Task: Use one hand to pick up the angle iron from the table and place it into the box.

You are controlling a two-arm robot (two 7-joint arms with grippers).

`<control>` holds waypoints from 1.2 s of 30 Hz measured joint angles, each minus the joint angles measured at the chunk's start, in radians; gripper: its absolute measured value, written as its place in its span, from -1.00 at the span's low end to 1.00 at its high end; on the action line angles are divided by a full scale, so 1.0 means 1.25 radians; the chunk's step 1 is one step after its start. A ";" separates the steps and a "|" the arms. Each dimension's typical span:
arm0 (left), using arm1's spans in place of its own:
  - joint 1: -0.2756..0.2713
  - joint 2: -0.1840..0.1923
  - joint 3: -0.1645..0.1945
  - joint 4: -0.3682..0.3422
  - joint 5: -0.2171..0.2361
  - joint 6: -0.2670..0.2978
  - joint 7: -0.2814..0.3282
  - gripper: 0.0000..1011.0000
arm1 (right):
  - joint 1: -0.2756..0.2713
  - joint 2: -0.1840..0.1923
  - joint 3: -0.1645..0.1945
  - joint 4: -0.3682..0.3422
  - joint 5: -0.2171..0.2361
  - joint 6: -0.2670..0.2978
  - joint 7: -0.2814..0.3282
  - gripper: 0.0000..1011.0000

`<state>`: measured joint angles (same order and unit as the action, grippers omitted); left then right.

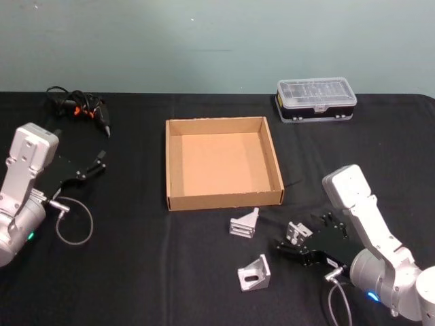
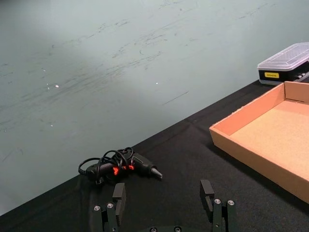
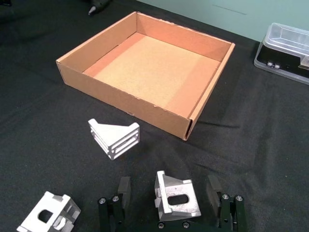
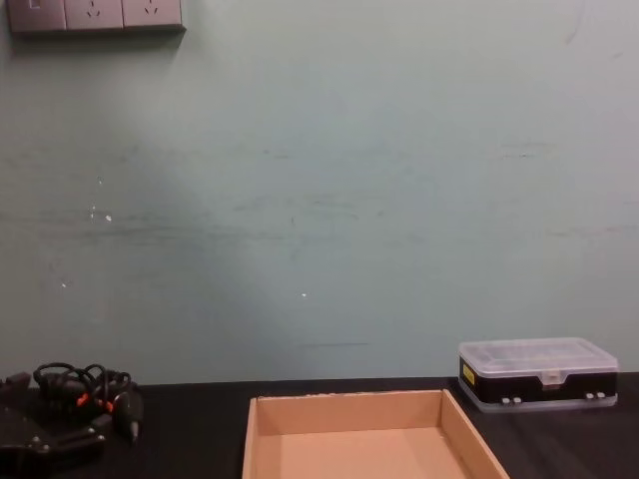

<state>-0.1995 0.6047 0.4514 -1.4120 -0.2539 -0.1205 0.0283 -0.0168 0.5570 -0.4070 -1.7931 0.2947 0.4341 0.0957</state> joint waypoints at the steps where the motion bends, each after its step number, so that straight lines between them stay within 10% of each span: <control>1: 0.000 0.000 0.000 0.000 0.000 0.000 0.000 1.00 | 0.000 0.000 0.000 0.000 0.000 0.000 0.000 0.98; 12: 0.000 0.000 0.000 0.000 0.000 0.000 0.000 1.00 | -0.002 0.004 0.000 -0.005 0.001 0.001 0.000 0.77; 36: 0.000 0.000 0.000 0.000 0.000 0.000 0.000 1.00 | -0.003 0.006 0.000 -0.008 0.002 0.002 -0.003 -0.73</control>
<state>-0.1995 0.6047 0.4514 -1.4120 -0.2539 -0.1205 0.0283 -0.0205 0.5643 -0.4065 -1.8029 0.2971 0.4364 0.0923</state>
